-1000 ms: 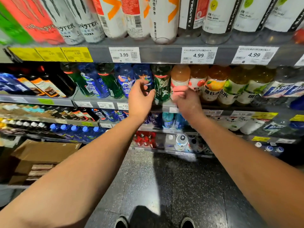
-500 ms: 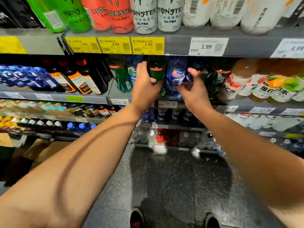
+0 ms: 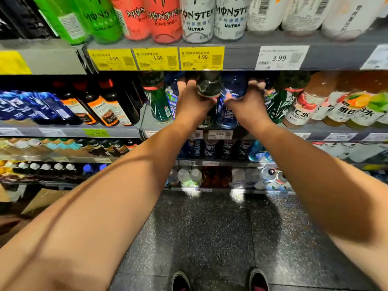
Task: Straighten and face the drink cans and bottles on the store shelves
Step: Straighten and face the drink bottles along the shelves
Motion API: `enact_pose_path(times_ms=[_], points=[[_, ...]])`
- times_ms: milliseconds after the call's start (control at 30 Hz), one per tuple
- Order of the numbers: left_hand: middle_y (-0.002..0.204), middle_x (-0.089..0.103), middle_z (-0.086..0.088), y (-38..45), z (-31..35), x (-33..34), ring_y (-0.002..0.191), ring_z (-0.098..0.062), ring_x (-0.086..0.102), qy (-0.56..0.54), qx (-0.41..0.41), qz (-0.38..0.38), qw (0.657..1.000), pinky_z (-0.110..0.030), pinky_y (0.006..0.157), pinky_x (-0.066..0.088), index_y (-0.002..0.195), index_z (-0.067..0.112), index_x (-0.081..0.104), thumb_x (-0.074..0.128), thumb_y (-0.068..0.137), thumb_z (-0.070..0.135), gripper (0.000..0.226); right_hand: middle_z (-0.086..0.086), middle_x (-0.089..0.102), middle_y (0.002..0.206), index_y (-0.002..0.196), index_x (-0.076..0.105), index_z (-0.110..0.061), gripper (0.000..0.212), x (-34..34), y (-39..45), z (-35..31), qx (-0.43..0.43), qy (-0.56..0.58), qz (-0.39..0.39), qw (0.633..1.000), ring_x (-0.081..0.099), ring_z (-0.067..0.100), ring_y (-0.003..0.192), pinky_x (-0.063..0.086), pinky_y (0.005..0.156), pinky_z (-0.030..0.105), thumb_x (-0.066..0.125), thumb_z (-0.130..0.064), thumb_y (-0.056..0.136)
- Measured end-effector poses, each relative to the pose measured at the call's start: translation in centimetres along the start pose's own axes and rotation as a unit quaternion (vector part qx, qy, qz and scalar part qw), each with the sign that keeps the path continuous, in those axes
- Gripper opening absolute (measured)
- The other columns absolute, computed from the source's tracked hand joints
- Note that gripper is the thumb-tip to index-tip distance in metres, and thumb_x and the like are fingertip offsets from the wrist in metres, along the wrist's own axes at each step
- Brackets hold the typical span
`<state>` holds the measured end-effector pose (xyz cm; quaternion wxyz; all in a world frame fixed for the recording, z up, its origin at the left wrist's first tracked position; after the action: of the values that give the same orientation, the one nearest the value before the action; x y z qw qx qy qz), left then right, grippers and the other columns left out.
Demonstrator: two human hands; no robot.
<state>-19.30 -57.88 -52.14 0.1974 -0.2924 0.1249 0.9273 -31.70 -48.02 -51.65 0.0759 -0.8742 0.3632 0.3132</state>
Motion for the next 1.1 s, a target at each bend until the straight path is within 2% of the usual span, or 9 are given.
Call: enact_pose_path(times_ms=[133,367,533,633,733,800,900,1033,1100], points=[[0.109,0.046,-0.007,-1.5,0.0,-0.6,0.09,-0.021,0.054,0.0,0.046,0.034,0.998,-0.032,0.071,0.044,0.105,0.008,0.055,0.088,0.061,0.034,0.061,0.015,0.04,0.125,0.12,0.049,-0.004,0.055,-0.5,-0.2,0.0,-0.008,-0.023,-0.002,1.0,0.05,0.032,0.114,0.047,0.098,0.044,0.074,-0.027,0.077],[0.097,0.067,0.005,-3.5,0.1,-0.6,0.091,-0.024,0.065,-0.047,0.055,0.025,0.997,-0.038,0.072,0.05,0.115,0.018,0.045,0.087,0.063,0.031,0.068,0.004,0.062,0.107,0.107,0.035,-0.014,0.055,-1.0,0.1,0.2,0.01,0.024,-0.01,1.0,0.063,0.02,0.096,0.054,0.083,0.035,0.08,-0.022,0.076],[0.089,0.063,0.015,-5.1,-1.2,-1.2,0.082,-0.009,0.062,-0.094,0.032,0.092,0.991,-0.032,0.072,0.052,0.112,0.021,0.046,0.089,0.061,0.03,0.067,0.006,0.056,0.108,0.114,0.058,-0.013,0.057,-0.4,0.5,-0.2,-0.022,-0.037,-0.028,0.999,0.06,0.02,0.096,0.051,0.085,0.029,0.085,-0.036,0.07],[0.101,0.063,0.009,-6.0,-2.8,-2.3,0.095,-0.011,0.065,-0.165,0.033,0.138,0.976,-0.033,0.084,0.055,0.12,0.011,0.045,0.089,0.063,0.024,0.073,0.004,0.062,0.111,0.123,0.052,-0.013,0.07,0.4,0.2,-0.8,-0.041,-0.038,-0.044,0.997,0.063,0.021,0.096,0.051,0.082,0.029,0.087,-0.039,0.068],[0.112,0.062,-0.006,-6.4,-3.9,-3.7,0.106,-0.016,0.063,-0.232,0.026,0.161,0.959,-0.027,0.093,0.052,0.121,0.003,0.042,0.089,0.068,0.01,0.07,0.008,0.069,0.113,0.121,0.052,-0.013,0.066,1.5,0.4,-1.2,-0.038,-0.018,-0.038,0.998,0.067,0.024,0.098,0.056,0.081,0.037,0.084,-0.039,0.07],[0.109,0.06,-0.003,-6.7,-4.6,-4.5,0.104,-0.009,0.061,-0.237,0.022,0.165,0.957,-0.019,0.093,0.049,0.12,0.0,0.043,0.088,0.069,0.005,0.068,0.006,0.07,0.107,0.123,0.052,-0.014,0.068,2.2,0.5,-1.3,-0.031,-0.007,-0.023,0.999,0.068,0.023,0.092,0.057,0.077,0.036,0.081,-0.043,0.069],[0.108,0.061,-0.004,-7.0,-5.6,-5.7,0.103,-0.011,0.062,-0.229,0.03,0.167,0.959,-0.023,0.092,0.05,0.119,-0.005,0.043,0.088,0.069,0.005,0.068,-0.003,0.068,0.101,0.125,0.053,-0.014,0.063,3.4,0.5,-1.8,-0.011,0.035,0.0,0.999,0.067,0.018,0.09,0.054,0.075,0.03,0.079,-0.037,0.072],[0.103,0.06,0.003,-7.0,-6.5,-6.7,0.094,0.003,0.062,-0.226,0.029,0.154,0.962,-0.013,0.083,0.048,0.117,-0.007,0.043,0.086,0.07,-0.002,0.064,-0.016,0.062,0.088,0.104,0.051,-0.025,0.043,5.2,0.9,-2.3,0.027,0.108,-0.01,0.994,0.068,0.021,0.086,0.059,0.07,0.049,0.078,-0.031,0.071],[0.101,0.061,0.004,-7.0,-6.9,-7.1,0.092,0.004,0.063,-0.227,0.031,0.149,0.962,-0.013,0.082,0.049,0.117,-0.008,0.043,0.086,0.07,-0.002,0.063,-0.015,0.062,0.087,0.106,0.054,-0.021,0.041,5.6,1.3,-2.5,0.031,0.101,-0.017,0.994,0.068,0.024,0.088,0.058,0.073,0.045,0.078,-0.029,0.074]])
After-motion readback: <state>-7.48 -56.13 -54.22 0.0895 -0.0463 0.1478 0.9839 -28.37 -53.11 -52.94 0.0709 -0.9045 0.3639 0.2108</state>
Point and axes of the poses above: each hand's wrist, its own y-axis towards the middle knuckle, its own x-axis out of the palm, z = x × y, the point moved 3 cm from there along y, towards the middle knuckle
